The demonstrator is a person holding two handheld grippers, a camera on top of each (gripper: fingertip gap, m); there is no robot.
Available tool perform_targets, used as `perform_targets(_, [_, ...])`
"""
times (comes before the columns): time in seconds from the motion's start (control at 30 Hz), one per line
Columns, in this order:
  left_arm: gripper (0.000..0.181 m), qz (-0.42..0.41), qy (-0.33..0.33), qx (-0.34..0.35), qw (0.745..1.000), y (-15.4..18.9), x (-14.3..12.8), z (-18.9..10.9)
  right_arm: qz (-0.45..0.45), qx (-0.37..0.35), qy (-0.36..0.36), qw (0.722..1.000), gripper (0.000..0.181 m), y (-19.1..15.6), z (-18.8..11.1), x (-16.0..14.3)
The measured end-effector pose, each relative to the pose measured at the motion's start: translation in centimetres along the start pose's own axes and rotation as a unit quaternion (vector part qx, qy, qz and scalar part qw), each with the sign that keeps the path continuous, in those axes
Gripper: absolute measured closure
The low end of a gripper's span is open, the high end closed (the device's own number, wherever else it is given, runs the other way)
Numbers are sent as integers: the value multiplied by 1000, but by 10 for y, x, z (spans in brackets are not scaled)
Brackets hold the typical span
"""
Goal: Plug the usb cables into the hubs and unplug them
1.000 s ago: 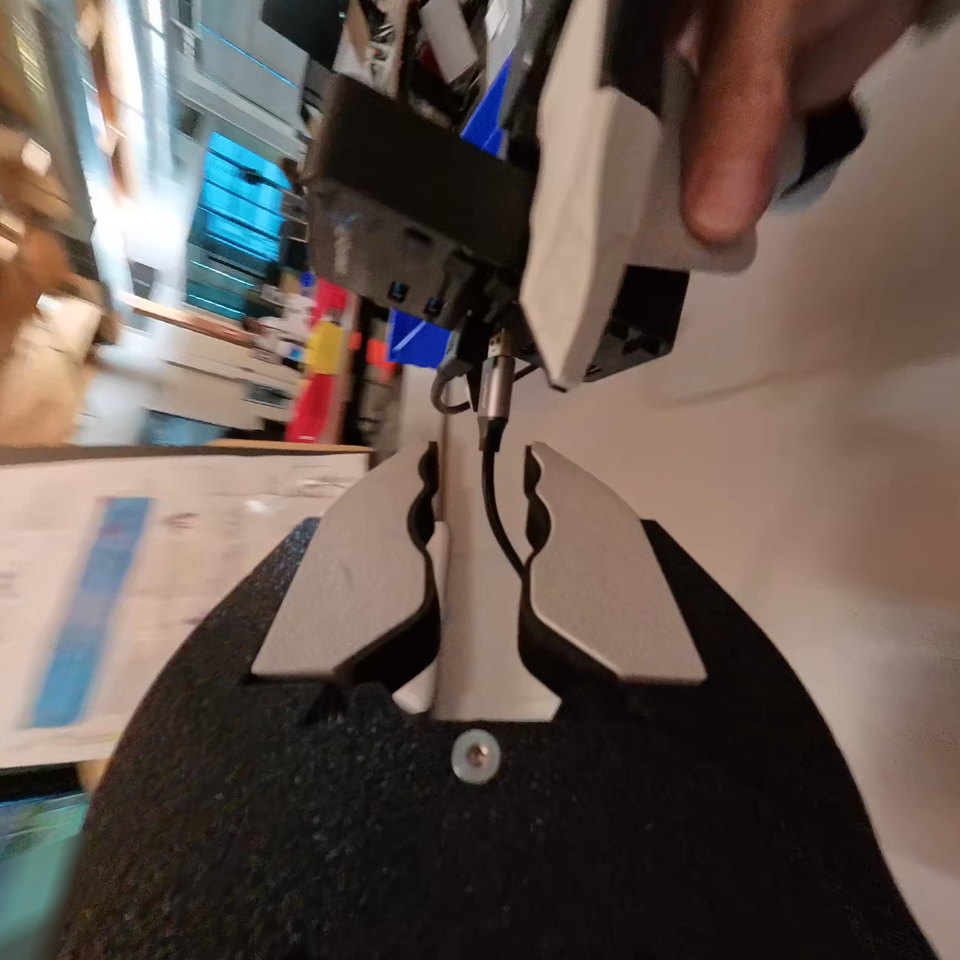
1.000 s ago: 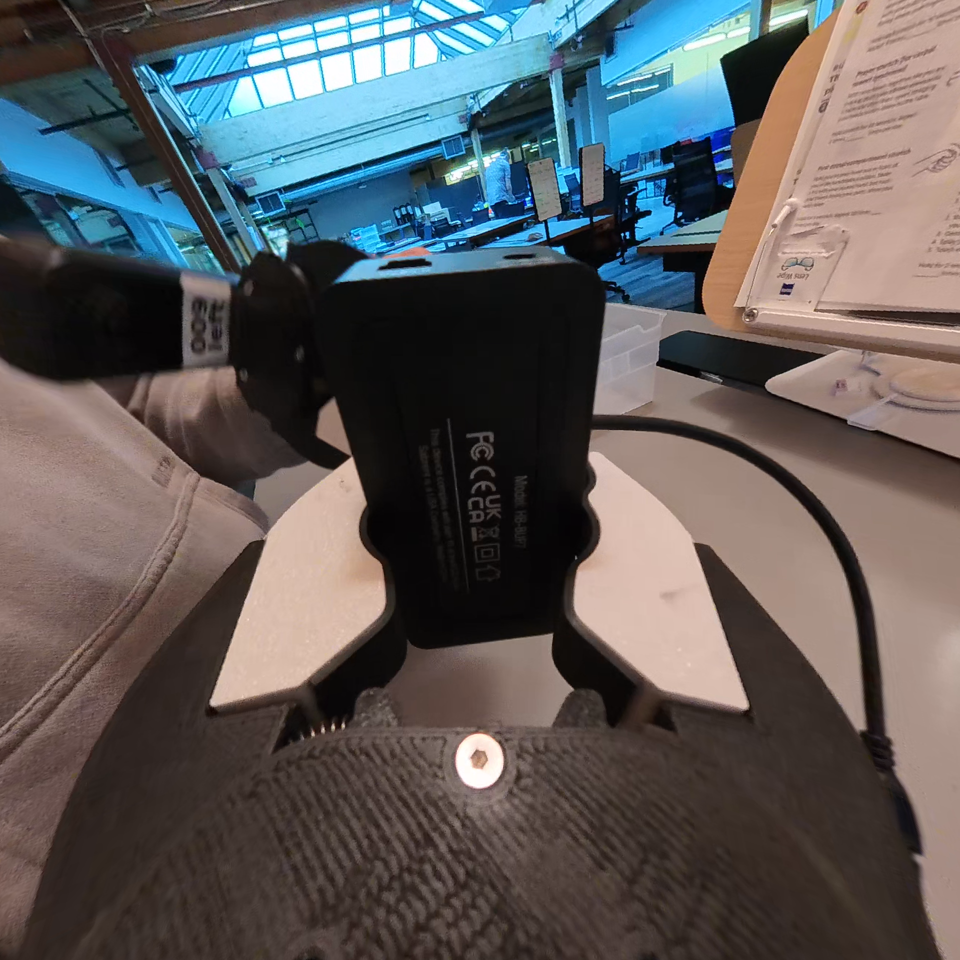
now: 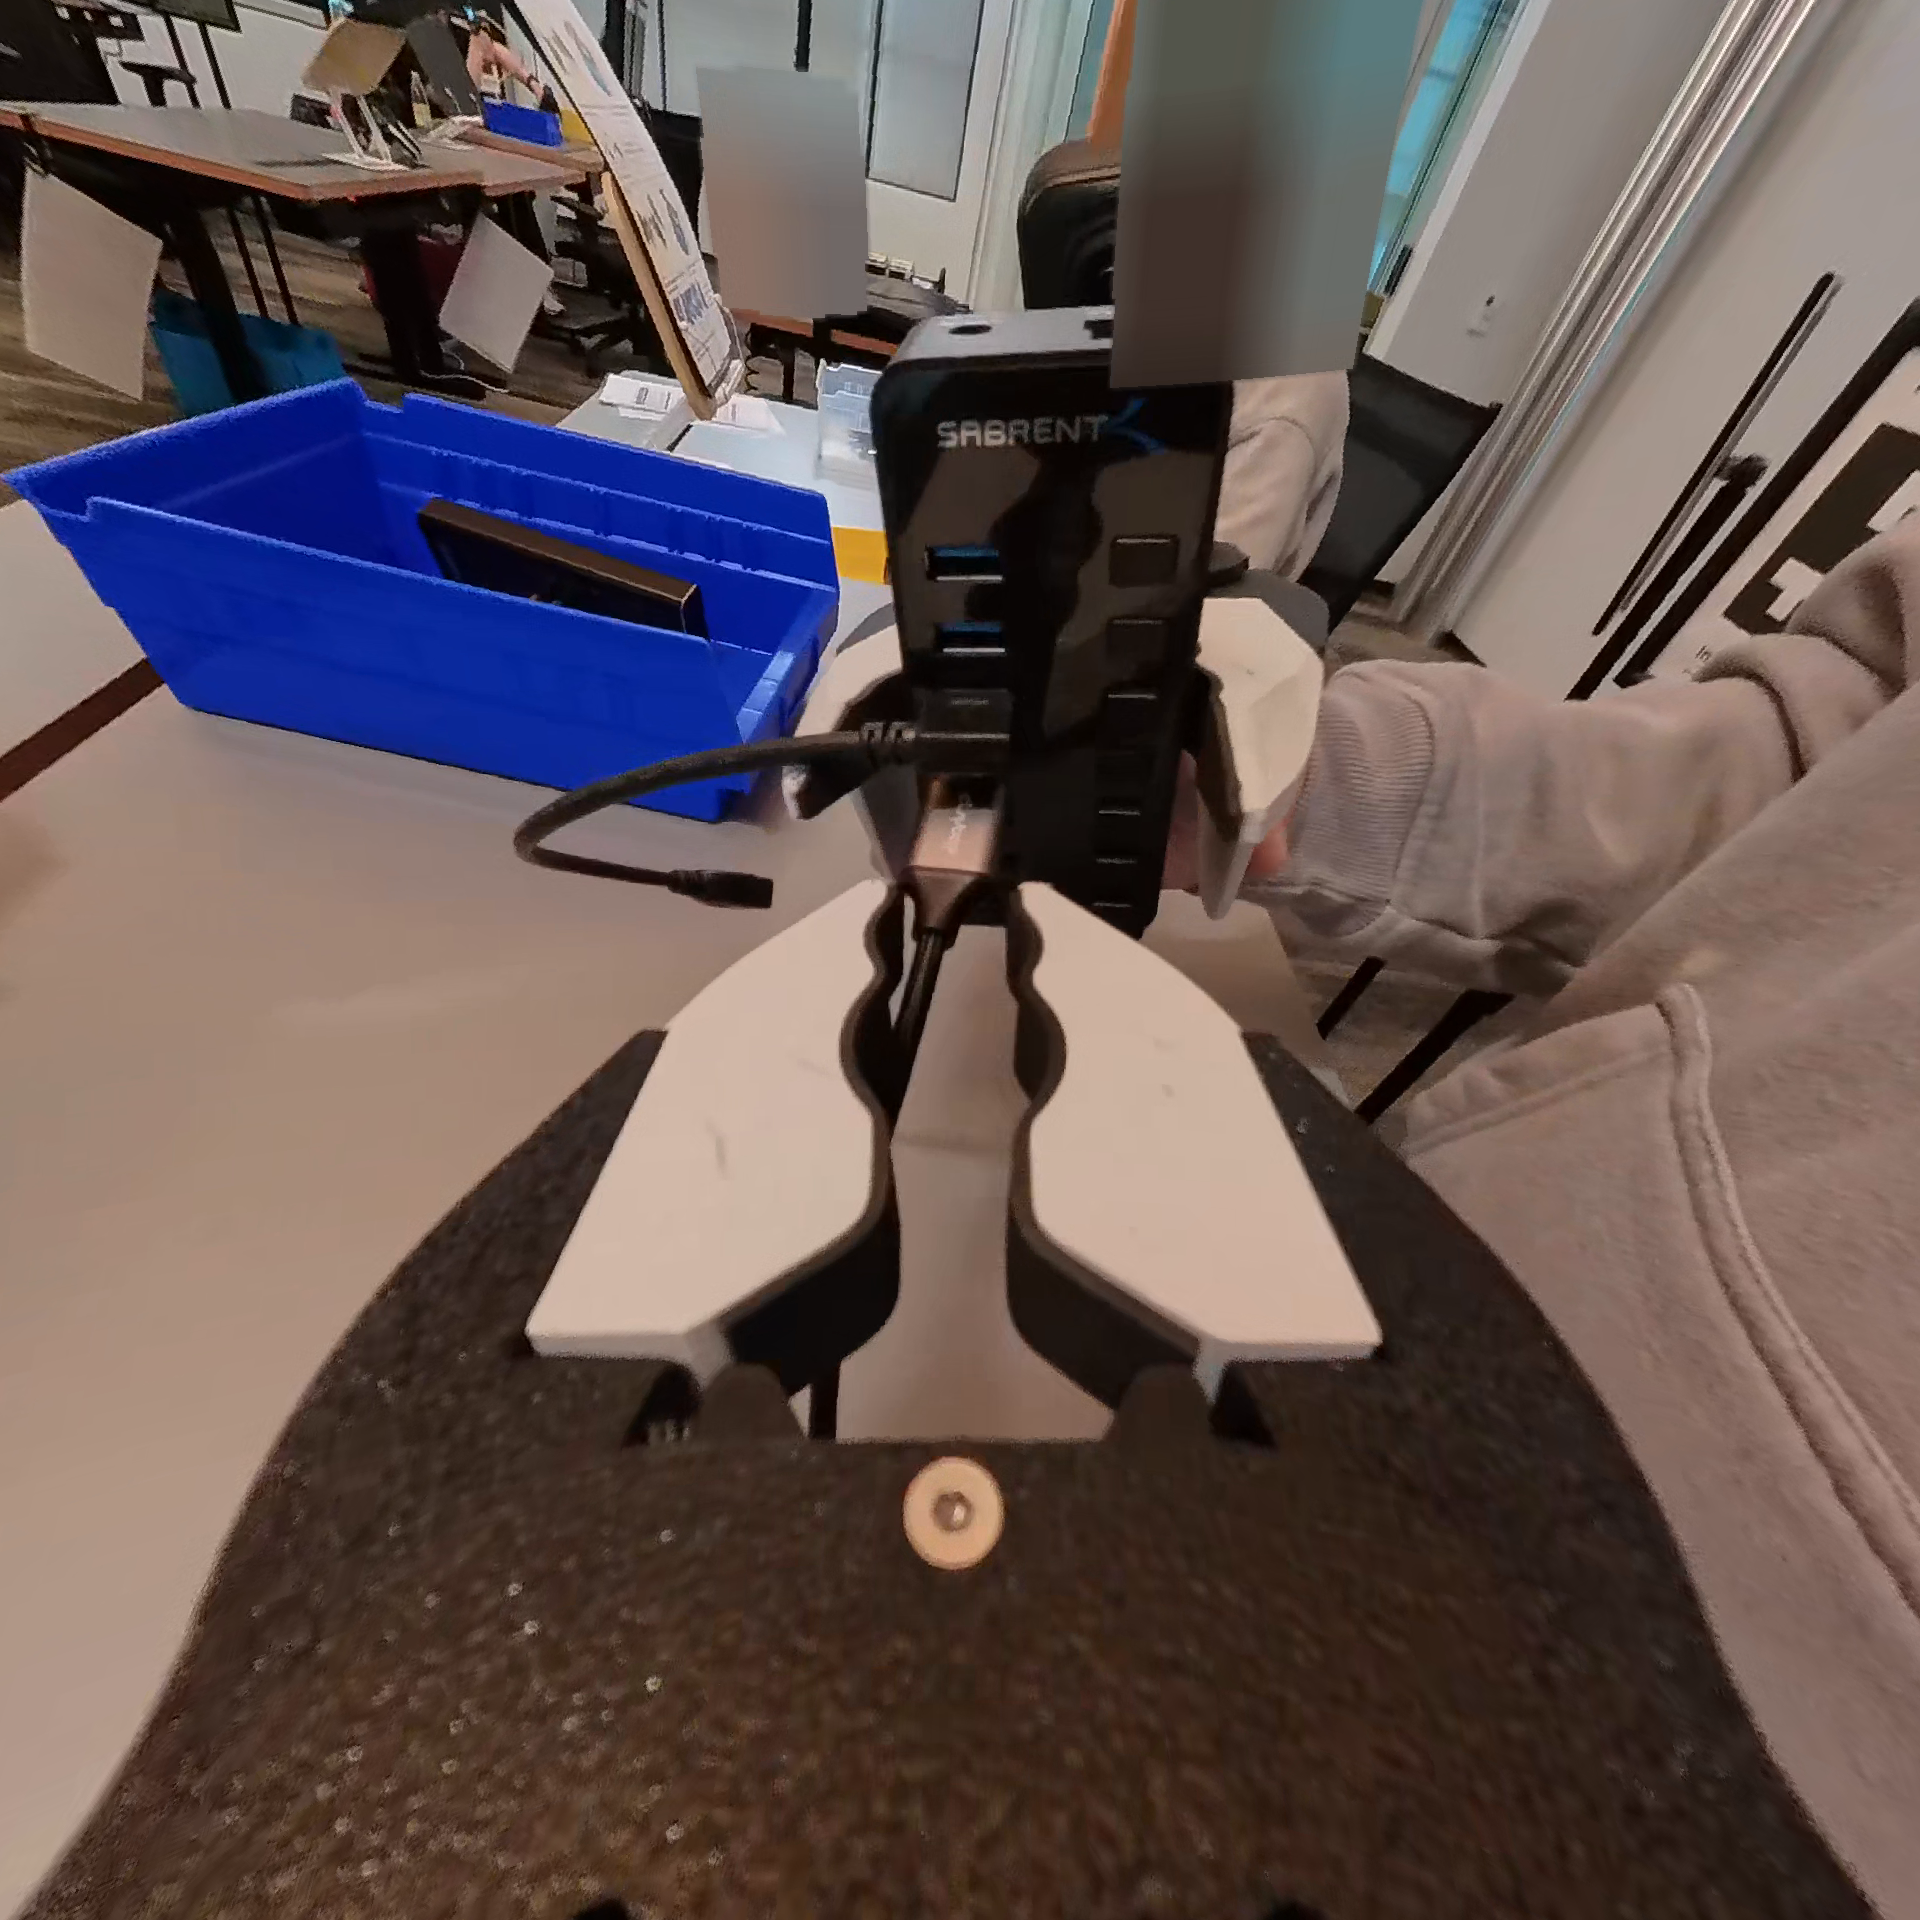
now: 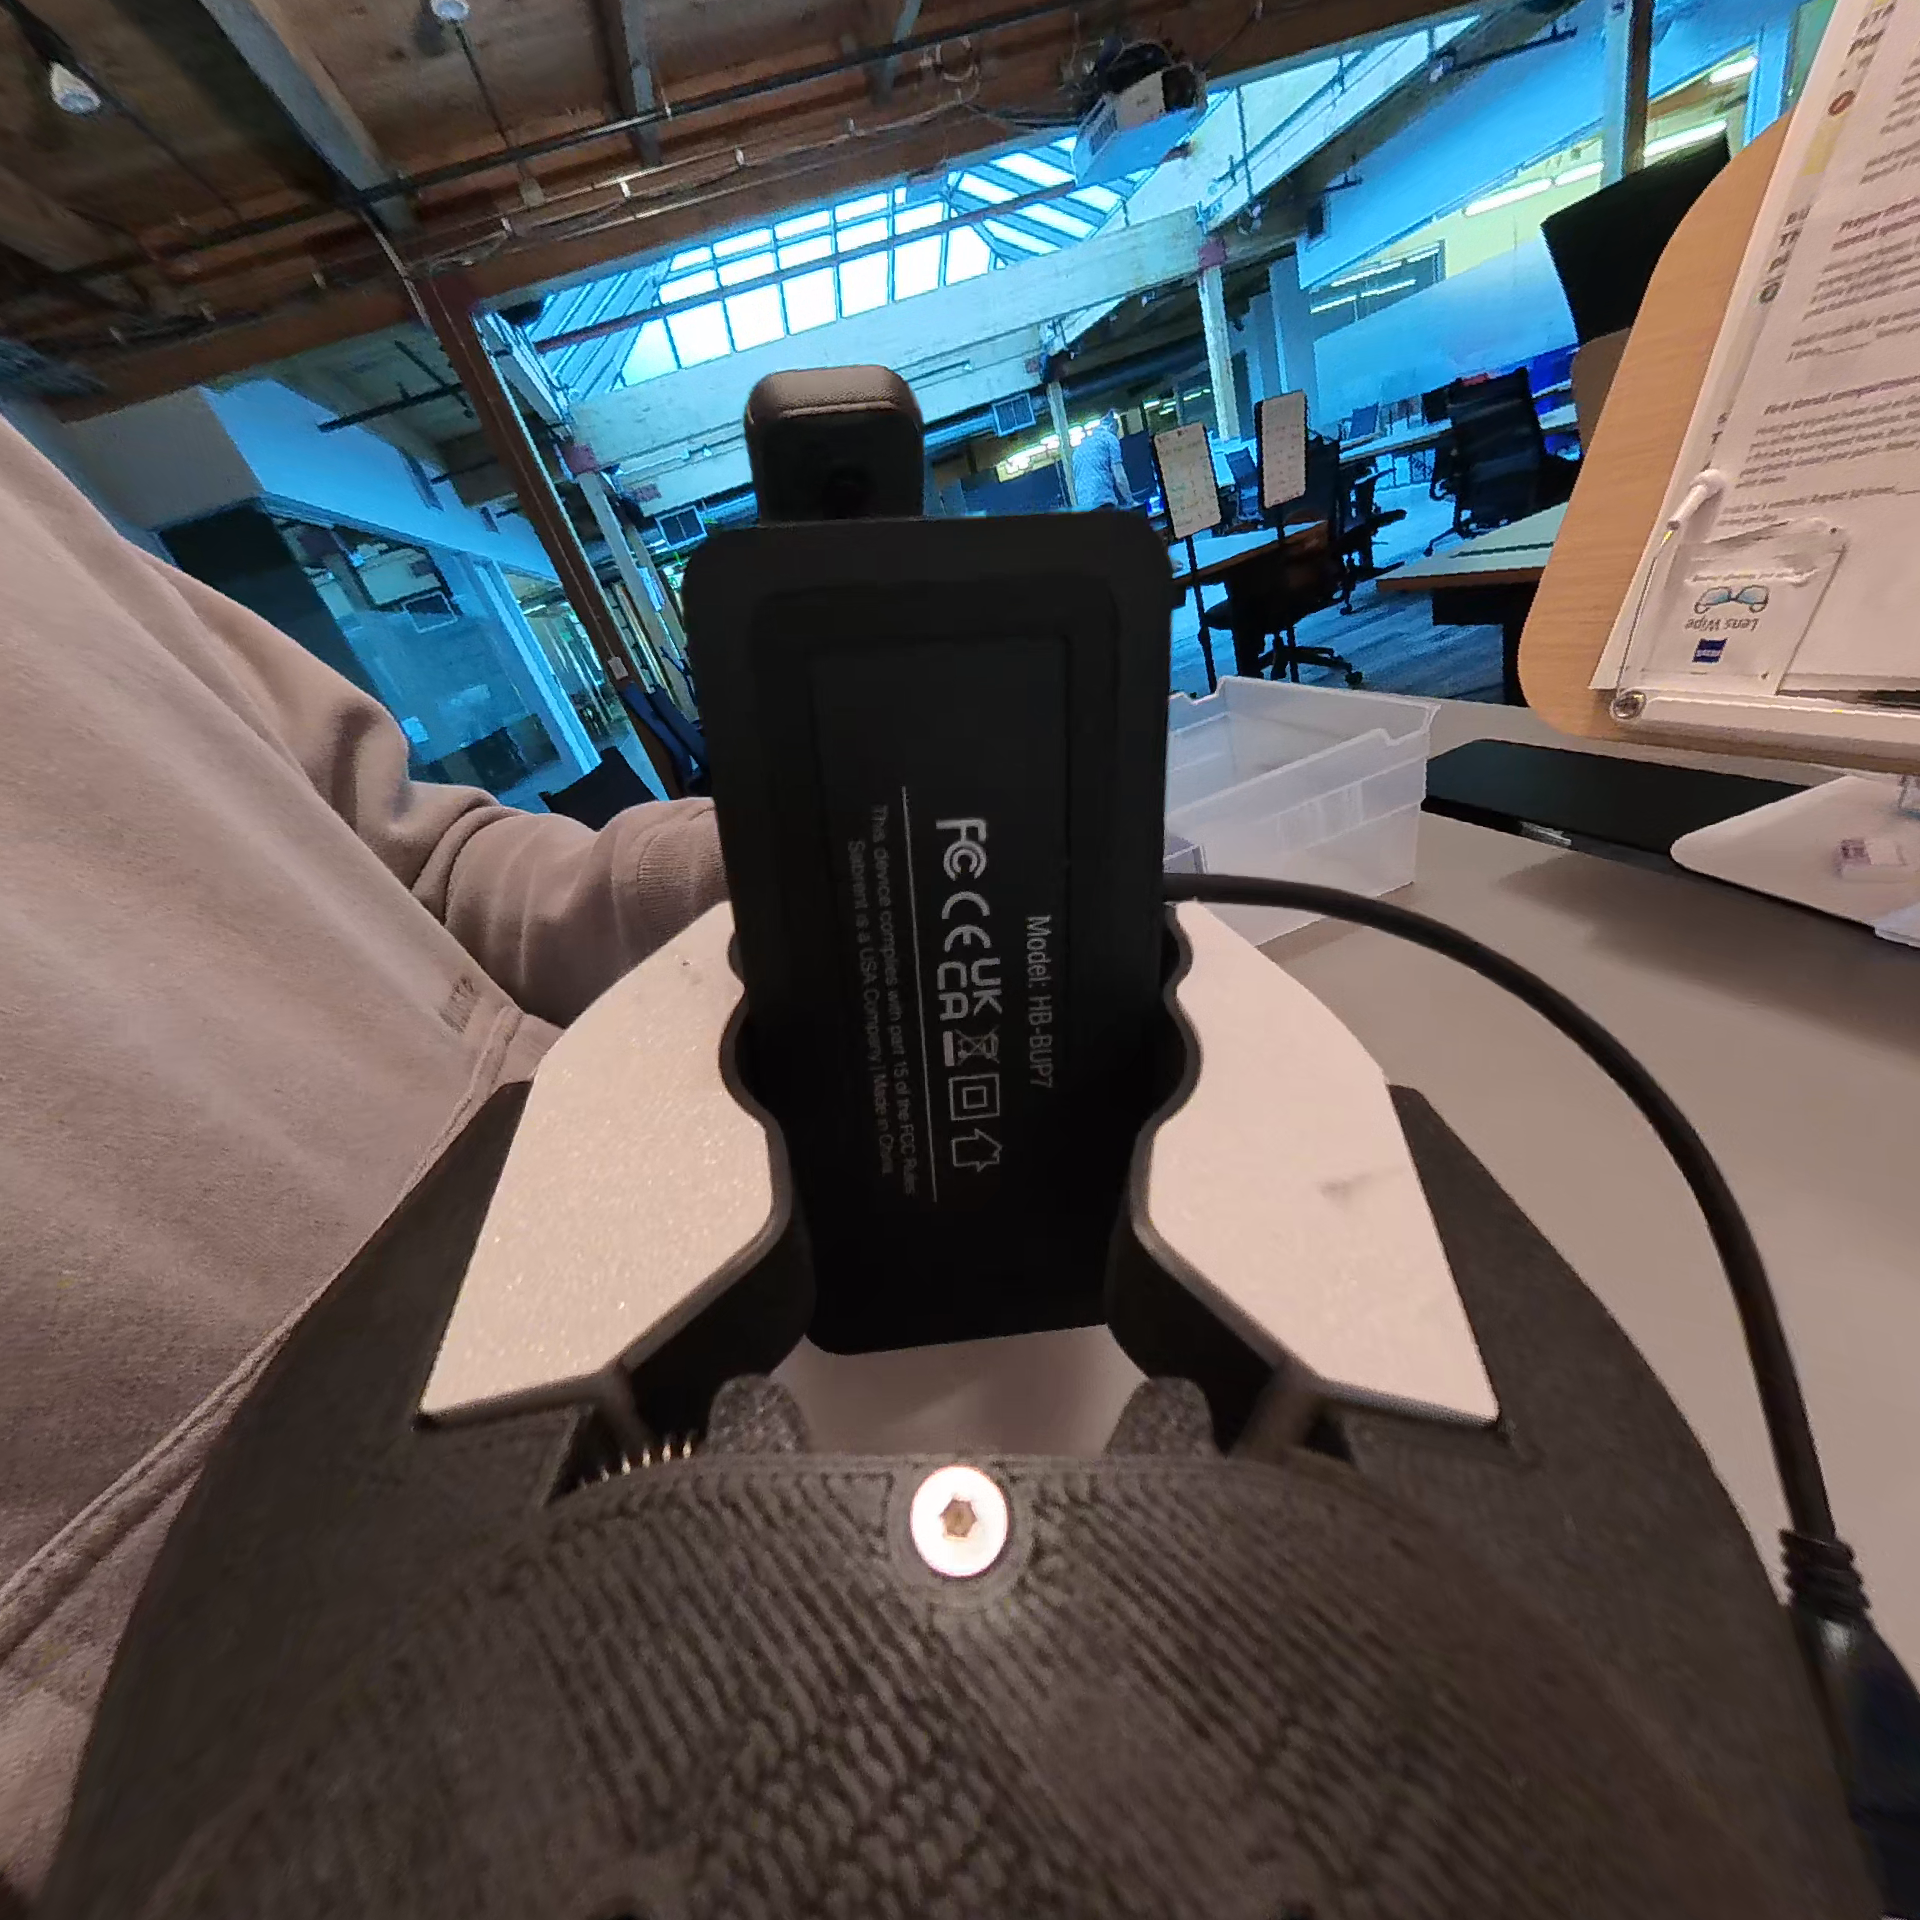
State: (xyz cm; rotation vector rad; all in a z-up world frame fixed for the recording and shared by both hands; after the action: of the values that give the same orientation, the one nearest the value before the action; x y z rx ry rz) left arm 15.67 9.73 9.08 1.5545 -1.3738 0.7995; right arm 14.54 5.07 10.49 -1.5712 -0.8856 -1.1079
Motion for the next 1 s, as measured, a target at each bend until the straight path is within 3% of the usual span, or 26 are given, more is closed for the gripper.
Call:
perform_targets(0.3, [170, 64, -40, 66, 995, 0, -3, -1, 9, 7, -13, 1000, 110, 0, 2, -8])
perform_targets(0.63, [170, 84, -71, 10, 994, 0, 2, -13, -35, 5, -116, 993, 110, -6, 13, -22])
perform_targets(0.8, [170, 111, -102, 32, 988, -1, -2, -15, -55, -20, -173, 983, 110, -4, 17, -27])
perform_targets(1.0, [170, 120, -127, 28, 984, -2, -6, -13, -50, -6, -193, 980, 110, -3, 20, -35])
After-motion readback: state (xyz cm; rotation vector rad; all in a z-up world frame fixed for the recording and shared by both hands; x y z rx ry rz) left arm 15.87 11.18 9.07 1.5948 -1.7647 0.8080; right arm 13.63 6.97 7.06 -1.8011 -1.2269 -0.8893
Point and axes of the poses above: each gripper's, where its closed fingertips meet, z out along the fingers, x out of its top, y = z × x across the jaws, the point moved 3 cm from there along -z, back along the fingers, and after that the axes turned 12 degrees about -y, right-handed, at the moved point
